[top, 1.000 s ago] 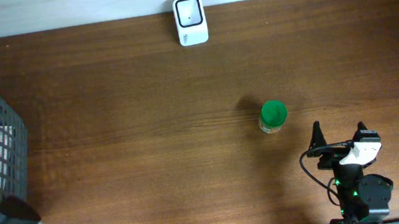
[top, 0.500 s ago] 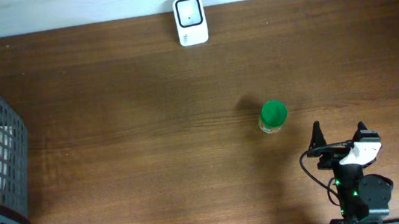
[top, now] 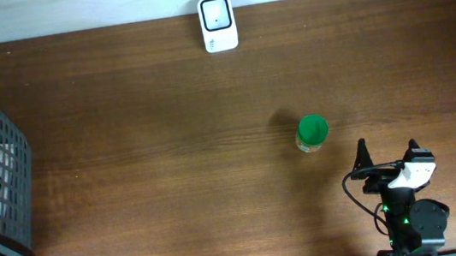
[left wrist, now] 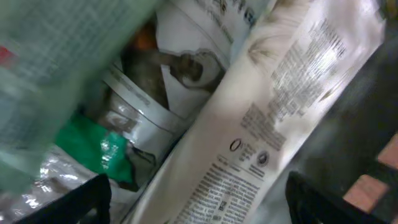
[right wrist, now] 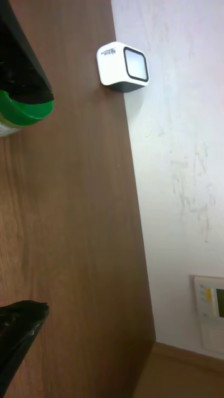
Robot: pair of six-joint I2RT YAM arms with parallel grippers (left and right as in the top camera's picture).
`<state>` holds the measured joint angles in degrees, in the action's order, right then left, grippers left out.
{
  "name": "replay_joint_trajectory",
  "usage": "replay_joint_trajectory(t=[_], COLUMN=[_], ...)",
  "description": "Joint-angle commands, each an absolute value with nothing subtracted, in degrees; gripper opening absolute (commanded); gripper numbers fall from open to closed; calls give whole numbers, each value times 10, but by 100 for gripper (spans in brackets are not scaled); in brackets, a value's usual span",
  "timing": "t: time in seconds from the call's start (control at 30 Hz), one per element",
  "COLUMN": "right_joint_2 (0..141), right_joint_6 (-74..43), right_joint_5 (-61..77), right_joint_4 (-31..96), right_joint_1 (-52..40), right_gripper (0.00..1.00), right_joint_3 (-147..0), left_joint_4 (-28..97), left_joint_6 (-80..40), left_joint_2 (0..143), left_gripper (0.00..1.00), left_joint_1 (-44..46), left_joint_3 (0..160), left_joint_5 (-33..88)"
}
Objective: Scan the item barcode
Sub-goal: 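Return left gripper into the basket toward the white tube, then lift the white conditioner tube and lay it beside the bottle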
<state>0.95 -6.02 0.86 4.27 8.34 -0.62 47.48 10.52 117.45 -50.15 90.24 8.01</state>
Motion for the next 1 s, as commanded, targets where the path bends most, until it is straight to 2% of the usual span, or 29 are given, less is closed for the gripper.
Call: replay_joint_trajectory(t=[0.0,0.1,0.4,0.67,0.97], right_joint_2=[8,8,8,8,8], right_joint_6=[-60,-60,-60,-60,-60], right_joint_5=[2,2,2,2,2], right_joint_4=[46,46,46,46,46], right_joint_1=[86,86,86,86,86], right_gripper=[98,98,98,98,98], right_joint_3=[-3,-3,-3,-3,-3], left_joint_4=[461,458,495,592,610], left_joint_6=[121,111,54,-20,-73], left_joint_2=[1174,1174,1172,1127,1011], left_gripper=[77,49,1,0,0], left_joint_1=[-497,-497,-497,-492,-452], left_joint_3=[870,867,914,1049,1195], left_joint_5=[77,77,77,125,127])
